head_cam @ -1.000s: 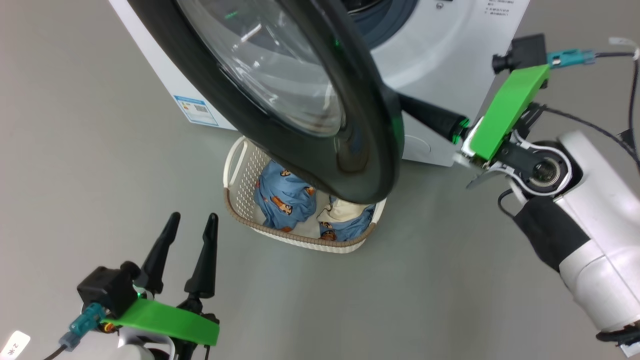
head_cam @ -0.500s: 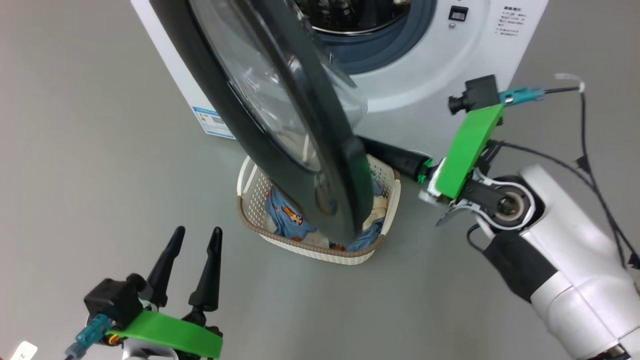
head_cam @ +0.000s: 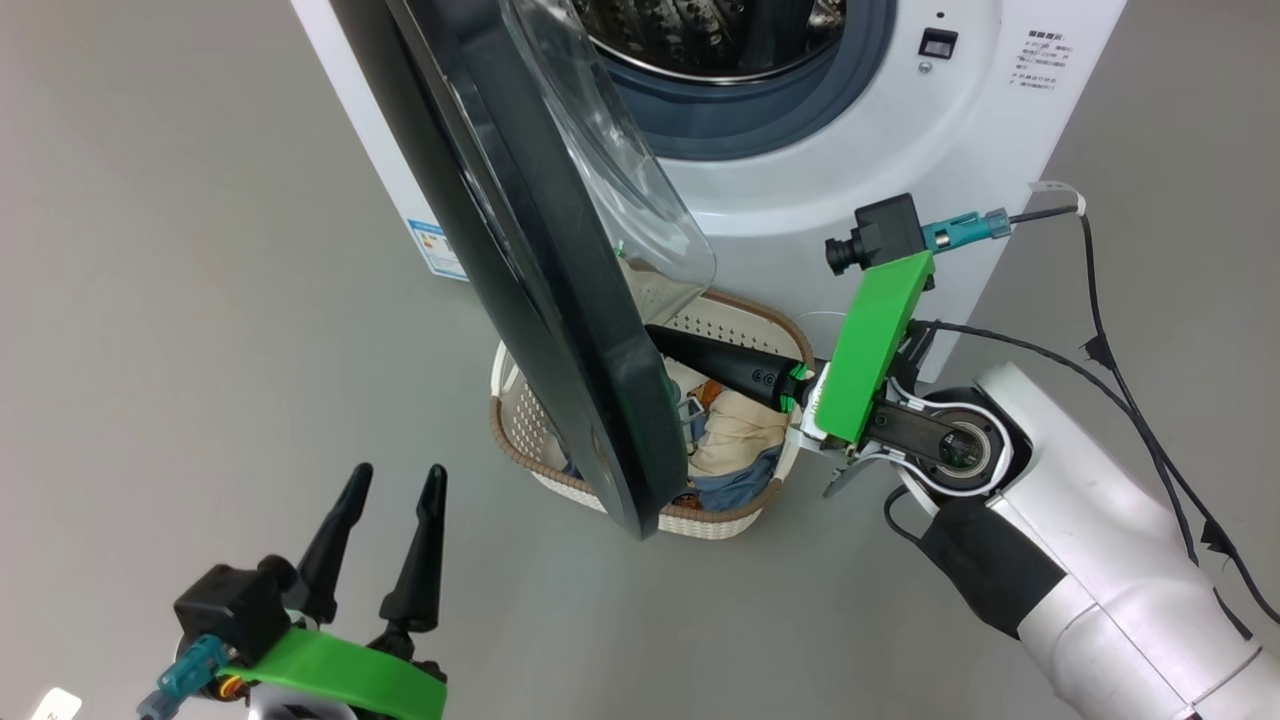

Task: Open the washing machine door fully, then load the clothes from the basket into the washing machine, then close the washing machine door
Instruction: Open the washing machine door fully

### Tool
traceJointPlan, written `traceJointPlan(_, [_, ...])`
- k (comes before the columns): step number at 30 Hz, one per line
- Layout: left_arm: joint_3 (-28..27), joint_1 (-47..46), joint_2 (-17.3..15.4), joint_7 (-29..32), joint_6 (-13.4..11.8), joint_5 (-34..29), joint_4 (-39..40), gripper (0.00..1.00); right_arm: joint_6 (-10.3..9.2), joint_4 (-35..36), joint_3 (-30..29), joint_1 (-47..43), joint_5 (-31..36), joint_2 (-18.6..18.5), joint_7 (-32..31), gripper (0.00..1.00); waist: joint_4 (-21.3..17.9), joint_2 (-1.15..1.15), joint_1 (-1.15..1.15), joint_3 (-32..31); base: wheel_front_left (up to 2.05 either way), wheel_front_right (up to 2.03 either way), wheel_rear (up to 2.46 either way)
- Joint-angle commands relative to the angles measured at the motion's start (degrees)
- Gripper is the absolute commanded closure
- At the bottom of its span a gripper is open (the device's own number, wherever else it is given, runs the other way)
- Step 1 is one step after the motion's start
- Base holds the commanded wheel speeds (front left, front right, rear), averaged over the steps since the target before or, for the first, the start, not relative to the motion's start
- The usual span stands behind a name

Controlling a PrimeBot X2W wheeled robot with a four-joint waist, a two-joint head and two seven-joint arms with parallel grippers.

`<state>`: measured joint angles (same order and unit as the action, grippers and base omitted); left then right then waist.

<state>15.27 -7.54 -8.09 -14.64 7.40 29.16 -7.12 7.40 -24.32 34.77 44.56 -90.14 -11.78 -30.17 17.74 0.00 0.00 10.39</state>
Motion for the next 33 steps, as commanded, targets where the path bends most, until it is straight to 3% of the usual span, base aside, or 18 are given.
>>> traceJointPlan(1, [-1.86, -0.85, -0.86, -0.36, 0.09, -0.57, 1.02, 0.0, 0.09, 1.7, 0.66, -1.13, 0.35, 1.51, 0.01, 1.0, -0.09, 0.0, 0.0, -0.26, 0.0, 0.0, 0.0])
traceJointPlan(8, [-1.38, -0.79, -1.79, -0.36, 0.09, -0.42, 0.92, 0.0, 0.09, 1.55, -0.45, -2.87, 0.48, 0.69, 2.38, 1.0, -1.91, 0.0, 0.0, -1.51, 0.0, 0.0, 0.0])
traceJointPlan(9, [-1.32, -0.79, -1.98, -0.36, 0.09, -0.38, 0.96, 0.0, 0.09, 1.66, -0.67, -3.22, 0.49, 0.48, 2.76, 0.78, -2.28, 0.0, 0.0, -1.65, 0.0, 0.0, 0.0])
traceJointPlan(10, [-1.28, -0.8, -2.18, -0.36, 0.09, -0.33, 1.02, 0.0, 0.09, 1.8, -0.93, -3.62, 0.44, 0.26, 3.17, 0.64, -2.68, 0.0, 0.0, -1.77, 0.0, 0.0, 0.0])
traceJointPlan(11, [-1.17, -0.8, -2.43, -0.36, 0.09, -0.29, 1.09, 0.0, 0.09, 1.94, -1.2, -4.07, 0.42, 0.0, 3.59, 0.56, -3.1, 0.0, 0.0, -1.95, 0.0, 0.0, 0.0])
traceJointPlan(12, [-1.17, -0.8, -2.43, -0.36, 0.09, -0.29, 1.09, 0.0, 0.09, 1.94, -1.2, -4.07, 0.42, 0.0, 3.59, 0.56, -3.1, 0.0, 0.0, -1.95, 0.0, 0.0, 0.0])
traceJointPlan(13, [-1.05, -0.78, -2.71, -0.36, 0.09, -0.23, 1.18, 0.0, 0.09, 2.13, -1.39, -4.55, 0.53, -0.32, 4.05, 0.4, -3.54, 0.0, 0.0, -2.13, 0.0, 0.0, 0.0])
traceJointPlan(14, [-1.08, -0.71, -2.96, -0.36, 0.09, -0.14, 1.2, 0.0, 0.09, 2.33, -1.54, -5.1, 0.67, -0.68, 4.53, 0.0, -3.98, 0.0, 0.0, -2.32, 0.0, 0.0, 0.0])
traceJointPlan(33, [-2.36, 2.94, -5.3, -0.36, 0.09, 0.48, 1.77, 0.0, 0.09, 5.56, -3.34, -17.98, 2.53, -8.57, 15.31, 0.0, -11.54, 0.0, 0.0, -6.65, 0.0, 0.0, 0.0])
